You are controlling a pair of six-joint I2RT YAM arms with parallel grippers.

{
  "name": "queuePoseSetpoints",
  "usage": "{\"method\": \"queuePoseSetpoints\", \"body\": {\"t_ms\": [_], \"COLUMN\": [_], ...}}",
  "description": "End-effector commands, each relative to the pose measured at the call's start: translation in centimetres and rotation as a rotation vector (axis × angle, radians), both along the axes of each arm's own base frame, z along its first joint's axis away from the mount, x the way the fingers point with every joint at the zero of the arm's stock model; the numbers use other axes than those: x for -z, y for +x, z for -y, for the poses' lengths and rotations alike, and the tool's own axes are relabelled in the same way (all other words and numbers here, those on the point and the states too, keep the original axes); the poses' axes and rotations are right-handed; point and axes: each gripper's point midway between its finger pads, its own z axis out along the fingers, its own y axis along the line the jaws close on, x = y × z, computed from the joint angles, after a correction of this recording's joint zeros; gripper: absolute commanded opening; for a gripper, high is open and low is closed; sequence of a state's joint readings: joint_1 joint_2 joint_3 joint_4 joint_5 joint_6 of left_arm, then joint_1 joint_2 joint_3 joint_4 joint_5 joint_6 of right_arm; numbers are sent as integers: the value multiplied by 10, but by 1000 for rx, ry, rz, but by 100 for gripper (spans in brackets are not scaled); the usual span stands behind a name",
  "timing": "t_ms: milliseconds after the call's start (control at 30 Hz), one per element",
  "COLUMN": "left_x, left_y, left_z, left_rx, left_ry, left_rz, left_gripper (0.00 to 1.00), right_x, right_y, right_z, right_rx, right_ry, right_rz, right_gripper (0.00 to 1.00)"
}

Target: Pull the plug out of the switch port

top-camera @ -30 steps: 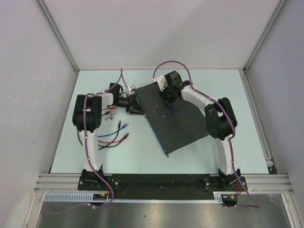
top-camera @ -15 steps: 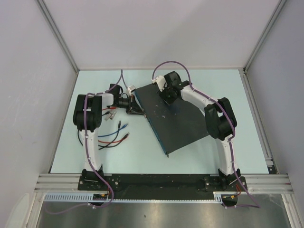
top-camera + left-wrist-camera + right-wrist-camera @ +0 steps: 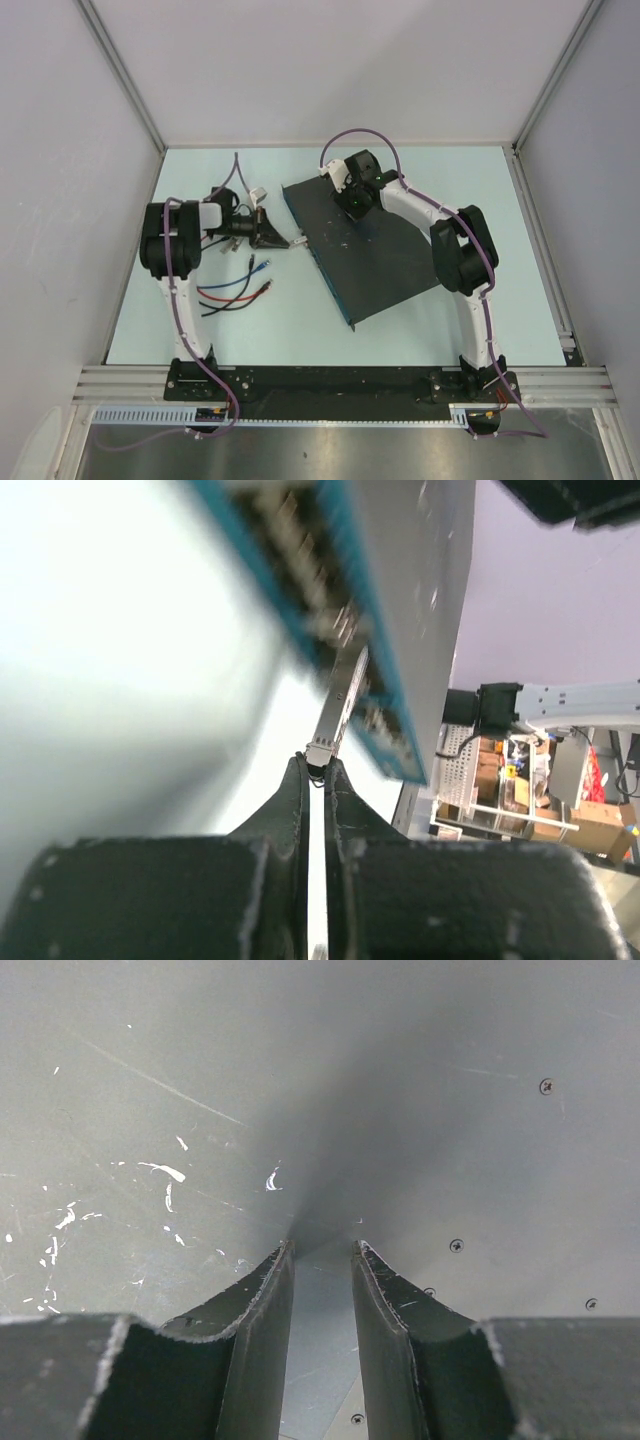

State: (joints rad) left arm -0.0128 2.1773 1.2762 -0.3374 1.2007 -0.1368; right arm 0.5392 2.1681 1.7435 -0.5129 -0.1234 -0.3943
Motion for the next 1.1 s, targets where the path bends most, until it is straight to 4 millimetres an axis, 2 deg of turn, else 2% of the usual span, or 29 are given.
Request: {"method": "queuePoseSetpoints", "body": {"t_ms": [0,133,200,233,267,333,400,567,700,733,767,833,900,933,1000,1067], "left_x": [-27,-43,-42,-49,-49,-42,-34,-18,-11,-8,-8,-16,-30,-39,-48,-67], "left_y": [-18,-10,-2,0,4,8,10,11,7,6,6,11,15,16,20,23], "left_z": [-24,-41,-58,-65,-79,-99,-129,-186,-196,-200,-202,-202,-196,-187,-180,-166], "left_rx": [22,-14,-58,-81,-130,-191,-275,-438,-464,-478,-477,-505,-498,-481,-474,-441], "left_ry": [-2,101,180,204,229,305,399,603,663,688,696,685,651,599,559,489], "left_rz": [93,187,221,250,241,235,207,150,129,104,99,110,165,193,245,329], "left_gripper": [0,0,0,0,0,0,0,3,10,15,28,39,43,46,49,50], "right_x": [93,94,95,95,95,94,95,95,95,94,95,95,95,95,95,95], "right_y": [-34,-34,-34,-34,-34,-34,-33,-34,-34,-34,-35,-34,-34,-35,-34,-35], "right_z": [26,26,27,26,26,26,27,26,26,26,26,26,26,26,26,25], "right_rx": [9,9,11,11,10,10,12,9,7,6,7,8,5,6,4,5], "right_ry": [-158,-157,-160,-159,-159,-159,-159,-161,-160,-161,-160,-160,-161,-162,-161,-162], "right_rz": [-194,-198,-202,-199,-199,-199,-202,-204,-203,-203,-205,-202,-201,-204,-203,-204], "right_gripper": [36,36,36,36,36,36,36,36,36,36,36,36,36,36,36,36]}}
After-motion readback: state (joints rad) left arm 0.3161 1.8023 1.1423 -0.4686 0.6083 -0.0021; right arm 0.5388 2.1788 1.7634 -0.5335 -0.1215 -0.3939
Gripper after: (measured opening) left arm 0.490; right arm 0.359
